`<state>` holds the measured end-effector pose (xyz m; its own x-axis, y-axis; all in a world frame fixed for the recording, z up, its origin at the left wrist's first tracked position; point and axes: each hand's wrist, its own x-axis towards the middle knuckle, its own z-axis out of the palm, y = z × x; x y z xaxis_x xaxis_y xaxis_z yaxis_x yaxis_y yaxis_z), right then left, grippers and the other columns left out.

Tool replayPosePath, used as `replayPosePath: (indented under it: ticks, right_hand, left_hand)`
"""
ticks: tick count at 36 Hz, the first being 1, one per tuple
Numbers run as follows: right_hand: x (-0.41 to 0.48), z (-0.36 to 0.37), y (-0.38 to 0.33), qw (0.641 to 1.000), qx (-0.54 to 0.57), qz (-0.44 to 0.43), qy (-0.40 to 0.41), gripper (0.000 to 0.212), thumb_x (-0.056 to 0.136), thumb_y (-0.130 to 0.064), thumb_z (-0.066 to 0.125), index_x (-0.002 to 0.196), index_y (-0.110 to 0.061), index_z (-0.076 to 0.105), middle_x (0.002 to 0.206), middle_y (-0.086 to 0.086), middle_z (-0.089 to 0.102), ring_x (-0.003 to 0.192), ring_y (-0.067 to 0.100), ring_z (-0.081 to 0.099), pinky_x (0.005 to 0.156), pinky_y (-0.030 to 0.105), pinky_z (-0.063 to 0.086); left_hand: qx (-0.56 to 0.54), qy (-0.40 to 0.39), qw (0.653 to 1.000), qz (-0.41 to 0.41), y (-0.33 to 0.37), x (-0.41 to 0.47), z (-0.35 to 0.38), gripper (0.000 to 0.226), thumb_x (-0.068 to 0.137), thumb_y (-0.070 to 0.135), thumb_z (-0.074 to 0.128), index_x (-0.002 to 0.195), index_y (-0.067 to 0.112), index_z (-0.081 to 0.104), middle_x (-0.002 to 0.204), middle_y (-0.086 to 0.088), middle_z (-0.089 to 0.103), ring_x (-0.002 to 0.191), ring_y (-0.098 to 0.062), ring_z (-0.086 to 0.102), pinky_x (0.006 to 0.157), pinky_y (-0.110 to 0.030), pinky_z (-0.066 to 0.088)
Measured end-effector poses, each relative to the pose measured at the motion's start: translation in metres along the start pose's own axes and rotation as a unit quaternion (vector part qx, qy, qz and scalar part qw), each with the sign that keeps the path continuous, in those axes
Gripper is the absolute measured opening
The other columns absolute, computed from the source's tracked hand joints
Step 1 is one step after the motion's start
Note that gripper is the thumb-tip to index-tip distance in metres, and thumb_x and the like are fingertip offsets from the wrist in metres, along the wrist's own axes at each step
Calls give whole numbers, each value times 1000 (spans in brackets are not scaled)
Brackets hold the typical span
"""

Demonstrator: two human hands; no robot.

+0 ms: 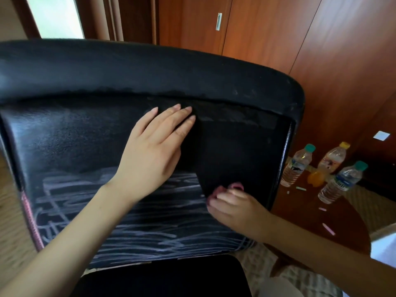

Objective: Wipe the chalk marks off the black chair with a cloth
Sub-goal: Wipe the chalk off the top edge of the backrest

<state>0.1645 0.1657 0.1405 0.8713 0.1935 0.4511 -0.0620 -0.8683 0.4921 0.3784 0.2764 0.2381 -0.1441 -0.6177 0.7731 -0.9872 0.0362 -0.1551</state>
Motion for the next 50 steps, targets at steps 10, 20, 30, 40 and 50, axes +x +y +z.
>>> replayPosePath:
  ticks: [10,20,30,40,50]
  right_hand:
    - [22,-38,7,997,59,-50,-12,31,102,-10,40,100,-11,71,104,4,68,84,23,61,74,34,47]
    - [98,-28,8,993,21,5,119,24,98,-10,49,89,-10,71,90,5,68,80,23,60,70,35,46]
    - [-8,28,-21,998,-6,-44,-46,13,91,-12,55,94,-18,67,102,-1,67,90,16,61,86,31,39]
    - [86,-48,-8,988,43,9,148,16,95,-11,56,91,-9,72,96,5,69,76,25,62,65,37,48]
    - [101,1,-15,990,18,-6,143,20,93,-4,52,88,-7,71,92,10,68,80,25,62,74,35,48]
  left_hand:
    - [-16,-13,1000,-8,1,-2,-9,53,83,2,43,135,8,52,144,-6,46,136,-21,39,114,-38,23]
    - [-32,-15,999,2,-6,-6,-12,48,87,2,40,132,5,54,144,-8,46,137,-22,39,113,-41,28]
    - [-25,-27,999,15,-11,-9,-10,47,89,4,43,135,9,52,146,-6,43,138,-20,36,115,-39,25]
    - [-20,-8,999,-34,-14,-18,-25,48,87,3,41,133,7,54,145,-9,45,137,-24,38,112,-44,28]
    - [51,15,995,-81,-39,-53,-31,48,89,7,46,137,6,48,150,-12,36,140,-27,31,114,-49,23]
